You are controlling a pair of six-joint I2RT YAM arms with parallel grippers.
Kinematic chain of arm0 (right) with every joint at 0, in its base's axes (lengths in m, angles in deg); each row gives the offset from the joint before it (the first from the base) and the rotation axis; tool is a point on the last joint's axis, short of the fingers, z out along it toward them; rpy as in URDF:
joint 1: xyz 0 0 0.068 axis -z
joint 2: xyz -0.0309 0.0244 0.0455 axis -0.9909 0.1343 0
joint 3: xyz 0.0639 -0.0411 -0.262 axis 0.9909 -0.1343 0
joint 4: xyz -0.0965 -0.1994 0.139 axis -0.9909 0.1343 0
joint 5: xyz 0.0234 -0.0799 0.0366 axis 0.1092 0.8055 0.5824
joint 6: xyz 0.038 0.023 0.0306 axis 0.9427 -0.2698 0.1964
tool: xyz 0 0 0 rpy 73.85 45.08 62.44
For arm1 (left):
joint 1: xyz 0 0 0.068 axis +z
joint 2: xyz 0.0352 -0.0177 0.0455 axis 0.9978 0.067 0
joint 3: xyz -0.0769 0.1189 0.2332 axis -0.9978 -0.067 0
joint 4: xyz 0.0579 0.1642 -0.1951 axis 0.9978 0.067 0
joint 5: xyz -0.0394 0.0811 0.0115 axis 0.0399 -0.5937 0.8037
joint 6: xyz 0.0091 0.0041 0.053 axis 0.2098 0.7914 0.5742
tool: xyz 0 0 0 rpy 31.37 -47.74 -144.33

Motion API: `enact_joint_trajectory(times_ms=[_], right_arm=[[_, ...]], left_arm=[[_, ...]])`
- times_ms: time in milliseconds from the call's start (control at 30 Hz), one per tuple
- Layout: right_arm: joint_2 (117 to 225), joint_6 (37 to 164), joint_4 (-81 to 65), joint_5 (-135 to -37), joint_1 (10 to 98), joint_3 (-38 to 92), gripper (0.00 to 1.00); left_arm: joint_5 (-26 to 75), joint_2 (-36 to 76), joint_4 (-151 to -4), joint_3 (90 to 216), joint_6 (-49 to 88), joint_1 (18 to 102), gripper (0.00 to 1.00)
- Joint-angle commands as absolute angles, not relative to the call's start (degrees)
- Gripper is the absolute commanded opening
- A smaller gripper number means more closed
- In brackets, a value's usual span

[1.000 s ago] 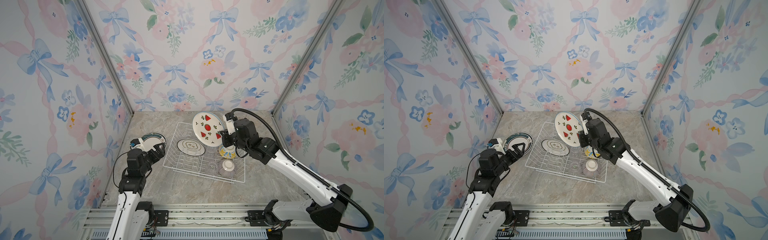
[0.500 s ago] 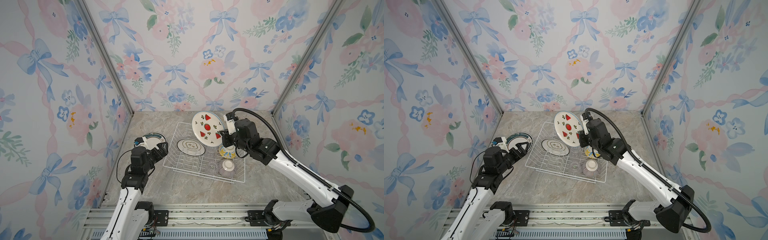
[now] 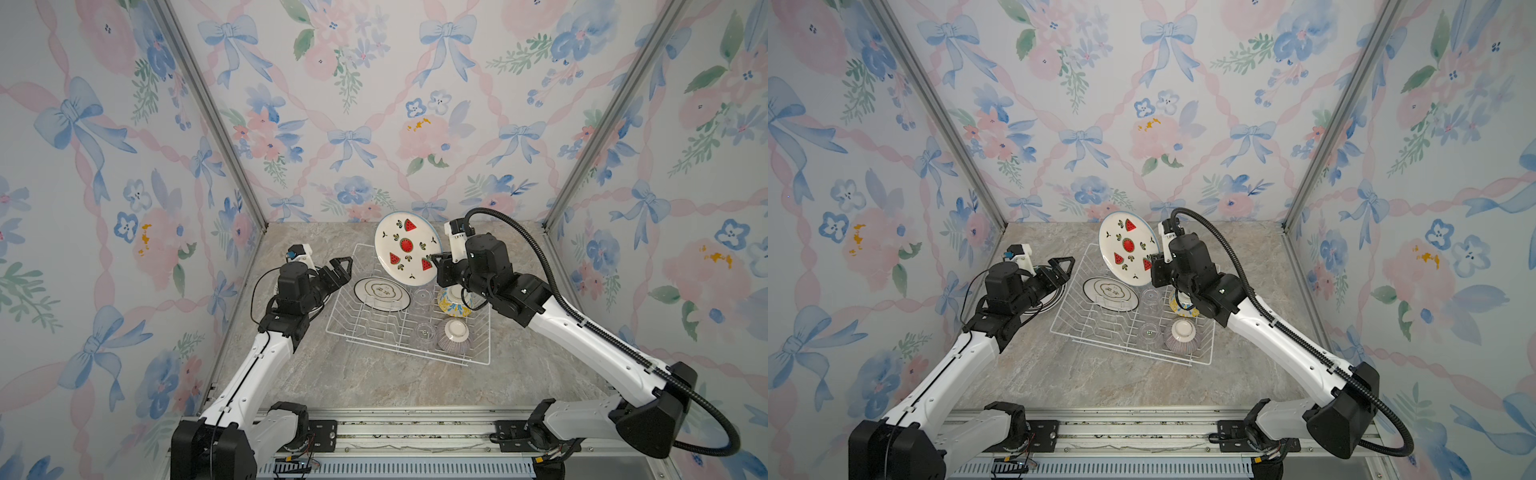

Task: Unload the mixed dishes from the dish rack
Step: 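Lift the watermelon-print plate up out of the rack with the right gripper, then hold the plate up with the right gripper while the left gripper reaches toward it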

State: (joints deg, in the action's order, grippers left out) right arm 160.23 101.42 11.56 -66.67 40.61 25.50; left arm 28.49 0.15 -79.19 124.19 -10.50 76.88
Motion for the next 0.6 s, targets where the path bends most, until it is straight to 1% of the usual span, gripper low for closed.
enact_joint_trajectory(times_ms=[0,167,300,400,567], right_arm=[[161.2,106.0,0.6,-67.3,40.9,28.7,0.00],[163.5,111.9,-4.0,-66.5,40.1,28.8,0.00],[165.1,112.5,-7.3,-63.7,38.0,28.9,0.00],[165.6,114.0,-9.3,-60.7,36.3,28.8,0.00],[166.0,114.8,-11.5,-57.6,34.3,28.9,0.00]], left_arm=[[30.6,3.3,-85.5,127.3,-10.5,75.1,0.98],[30.8,6.8,-88.1,129.2,-11.8,73.5,0.98],[31.2,8.8,-89.6,130.9,-12.0,72.4,0.98],[33.3,10.6,-89.9,131.8,-12.9,72.3,0.98],[34.9,11.6,-92.1,130.9,-14.8,71.8,0.98]])
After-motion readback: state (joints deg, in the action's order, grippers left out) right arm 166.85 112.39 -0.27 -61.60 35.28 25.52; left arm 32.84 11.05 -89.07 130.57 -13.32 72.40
